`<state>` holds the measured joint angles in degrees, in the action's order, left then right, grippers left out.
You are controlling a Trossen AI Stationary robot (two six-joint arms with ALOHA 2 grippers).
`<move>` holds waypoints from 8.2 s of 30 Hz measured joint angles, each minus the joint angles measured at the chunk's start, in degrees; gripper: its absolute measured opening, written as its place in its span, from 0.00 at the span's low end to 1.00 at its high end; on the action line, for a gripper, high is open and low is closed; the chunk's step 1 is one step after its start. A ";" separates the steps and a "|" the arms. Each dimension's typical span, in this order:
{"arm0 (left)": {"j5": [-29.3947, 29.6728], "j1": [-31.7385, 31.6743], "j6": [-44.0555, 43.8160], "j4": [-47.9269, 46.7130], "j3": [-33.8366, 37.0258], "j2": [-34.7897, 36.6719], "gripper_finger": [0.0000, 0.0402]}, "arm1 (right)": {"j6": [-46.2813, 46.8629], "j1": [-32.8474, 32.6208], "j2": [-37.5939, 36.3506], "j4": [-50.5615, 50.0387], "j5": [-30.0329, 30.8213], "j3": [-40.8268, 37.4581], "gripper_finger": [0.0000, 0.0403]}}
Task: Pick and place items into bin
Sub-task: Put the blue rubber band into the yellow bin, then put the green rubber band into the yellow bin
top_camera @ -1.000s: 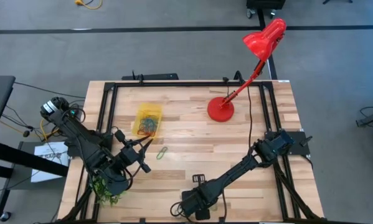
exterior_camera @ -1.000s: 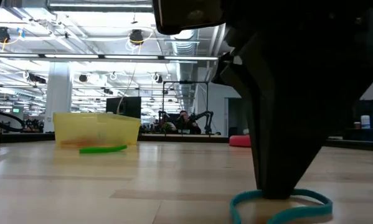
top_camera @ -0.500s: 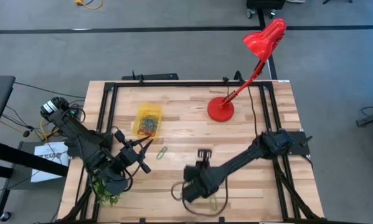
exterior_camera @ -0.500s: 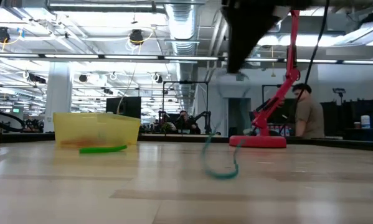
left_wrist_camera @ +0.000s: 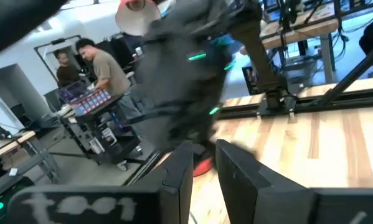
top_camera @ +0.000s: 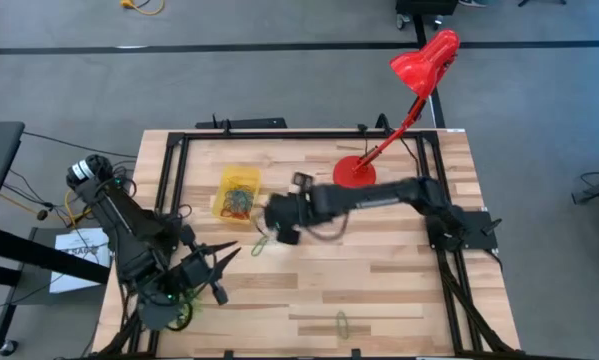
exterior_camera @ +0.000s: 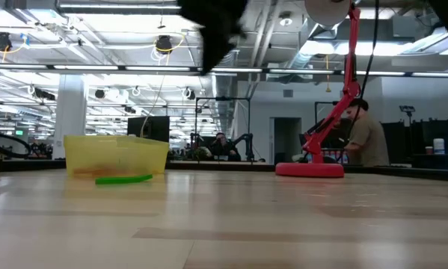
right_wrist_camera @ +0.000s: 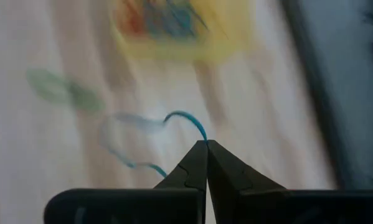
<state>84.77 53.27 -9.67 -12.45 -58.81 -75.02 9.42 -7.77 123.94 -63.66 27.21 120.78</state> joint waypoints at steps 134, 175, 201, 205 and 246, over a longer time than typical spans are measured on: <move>-49.44 -29.80 -50.68 -21.23 0.18 -26.36 0.05 | 50.61 -33.94 -41.03 36.62 25.13 -73.29 0.19; -45.35 -29.16 -50.54 3.84 15.51 -26.42 0.00 | 50.61 -26.14 -41.03 40.59 17.82 -73.29 0.20; -45.66 -28.73 -43.32 -6.68 5.81 -26.40 0.10 | 50.61 -26.18 -41.03 40.61 17.57 -73.29 0.20; -46.93 -29.89 -45.20 -6.17 6.18 -26.38 0.18 | 50.61 -26.18 -41.03 40.61 17.57 -73.29 0.20; -40.77 -29.84 -40.33 -7.28 4.37 -24.46 0.00 | 50.61 -26.18 -41.03 40.76 17.70 -73.31 0.20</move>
<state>44.00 23.42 -50.00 -19.73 -54.44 -99.48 60.03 -33.95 82.91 -22.90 44.91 47.46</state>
